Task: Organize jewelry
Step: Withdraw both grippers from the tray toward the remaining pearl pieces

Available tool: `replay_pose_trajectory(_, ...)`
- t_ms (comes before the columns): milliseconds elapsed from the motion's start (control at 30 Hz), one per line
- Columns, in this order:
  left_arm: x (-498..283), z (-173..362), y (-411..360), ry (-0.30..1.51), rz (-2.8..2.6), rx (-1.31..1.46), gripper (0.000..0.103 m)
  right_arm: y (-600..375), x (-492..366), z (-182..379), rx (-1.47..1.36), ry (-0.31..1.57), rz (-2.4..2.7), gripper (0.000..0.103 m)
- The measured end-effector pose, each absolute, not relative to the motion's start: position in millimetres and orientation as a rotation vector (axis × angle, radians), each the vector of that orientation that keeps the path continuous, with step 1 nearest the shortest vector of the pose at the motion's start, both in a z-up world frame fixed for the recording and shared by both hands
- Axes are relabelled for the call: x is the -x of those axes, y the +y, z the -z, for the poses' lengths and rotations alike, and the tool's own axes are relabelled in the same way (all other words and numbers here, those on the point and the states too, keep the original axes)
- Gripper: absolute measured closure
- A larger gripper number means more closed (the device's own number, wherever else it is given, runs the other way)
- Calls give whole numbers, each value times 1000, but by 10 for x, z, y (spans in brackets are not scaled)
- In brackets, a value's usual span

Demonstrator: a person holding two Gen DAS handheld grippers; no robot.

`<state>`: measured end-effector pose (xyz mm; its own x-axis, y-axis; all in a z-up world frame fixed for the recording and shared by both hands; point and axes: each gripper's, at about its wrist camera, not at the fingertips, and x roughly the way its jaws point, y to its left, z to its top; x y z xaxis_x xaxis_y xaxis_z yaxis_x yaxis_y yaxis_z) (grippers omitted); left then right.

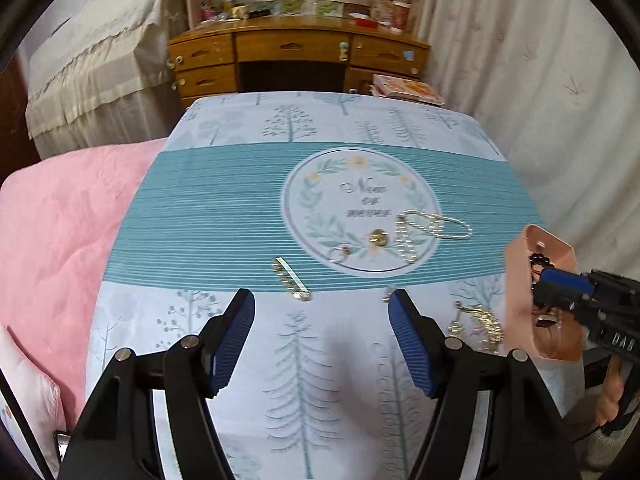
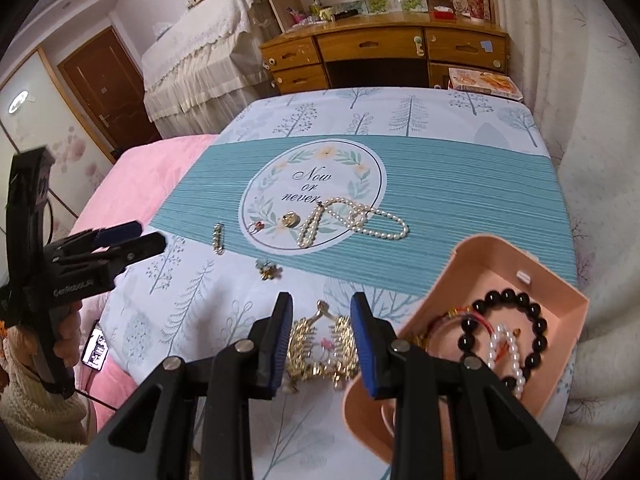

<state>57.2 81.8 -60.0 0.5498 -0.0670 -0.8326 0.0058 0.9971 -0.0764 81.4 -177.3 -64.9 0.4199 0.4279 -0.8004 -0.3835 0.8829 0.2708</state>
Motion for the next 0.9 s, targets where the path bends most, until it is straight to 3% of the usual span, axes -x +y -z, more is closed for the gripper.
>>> replay_pose_trajectory(233,-613,905,1085,1031,19,80,35,-1529,-1236,753,57,1075,-472,72)
replay_pose_trajectory(500,-830,1290,1203,1100,25,114,36,-1317,-1773,1076,189,1155,-454,64)
replay_pose_trajectory(900,-1134,1391,1179,1121,77,167,37,-1137,-2083,1335,316,1212,-569,64)
